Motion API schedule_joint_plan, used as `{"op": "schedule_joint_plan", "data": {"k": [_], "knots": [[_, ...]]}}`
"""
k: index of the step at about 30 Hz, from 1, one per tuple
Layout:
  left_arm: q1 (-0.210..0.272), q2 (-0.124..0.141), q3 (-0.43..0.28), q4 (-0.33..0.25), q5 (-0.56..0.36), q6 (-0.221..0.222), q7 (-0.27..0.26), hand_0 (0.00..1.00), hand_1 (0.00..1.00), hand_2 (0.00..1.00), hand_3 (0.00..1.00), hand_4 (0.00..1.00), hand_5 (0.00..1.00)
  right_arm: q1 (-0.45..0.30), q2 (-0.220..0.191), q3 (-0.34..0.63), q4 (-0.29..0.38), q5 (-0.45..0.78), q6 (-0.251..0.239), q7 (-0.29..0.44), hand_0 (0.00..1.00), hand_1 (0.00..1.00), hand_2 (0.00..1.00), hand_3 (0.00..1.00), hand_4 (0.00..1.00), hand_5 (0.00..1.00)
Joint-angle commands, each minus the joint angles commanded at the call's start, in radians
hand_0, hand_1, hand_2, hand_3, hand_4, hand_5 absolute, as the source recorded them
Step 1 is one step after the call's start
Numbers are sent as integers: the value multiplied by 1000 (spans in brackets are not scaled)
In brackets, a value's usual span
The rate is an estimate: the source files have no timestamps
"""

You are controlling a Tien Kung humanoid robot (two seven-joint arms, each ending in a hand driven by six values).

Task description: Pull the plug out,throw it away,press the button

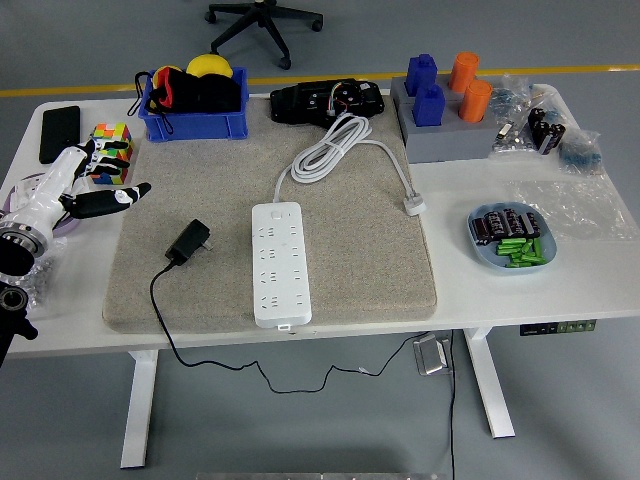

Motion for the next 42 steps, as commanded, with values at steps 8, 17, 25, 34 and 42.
{"op": "schedule_joint_plan", "data": {"k": [8, 17, 25, 34, 42], "knots": [[1, -1, -1, -2, 2, -1, 3, 782, 690, 673, 800, 807, 214, 0, 2, 1, 0, 1, 0, 0, 756, 705, 717, 728, 772, 651], [1, 0, -2, -3, 3, -4, 6, 782, 688, 671, 798, 801, 199, 1, 2, 3, 0, -1, 0, 0, 756, 706, 718, 728, 773, 652], [-2, 1, -3, -4, 4, -4, 6, 781, 687, 670, 798, 798, 192, 4, 3, 6, 0, -1, 0, 0, 756, 706, 717, 728, 773, 653], [-4, 2, -7, -2, 6, -6, 9, 780, 686, 669, 796, 795, 180, 8, 1, 0, 0, 0, 0, 0, 755, 706, 718, 728, 773, 653], [-8, 5, -8, -2, 5, -6, 9, 780, 684, 668, 796, 794, 175, 12, -4, -3, 0, -1, 0, -1, 755, 705, 718, 728, 772, 653]]}}
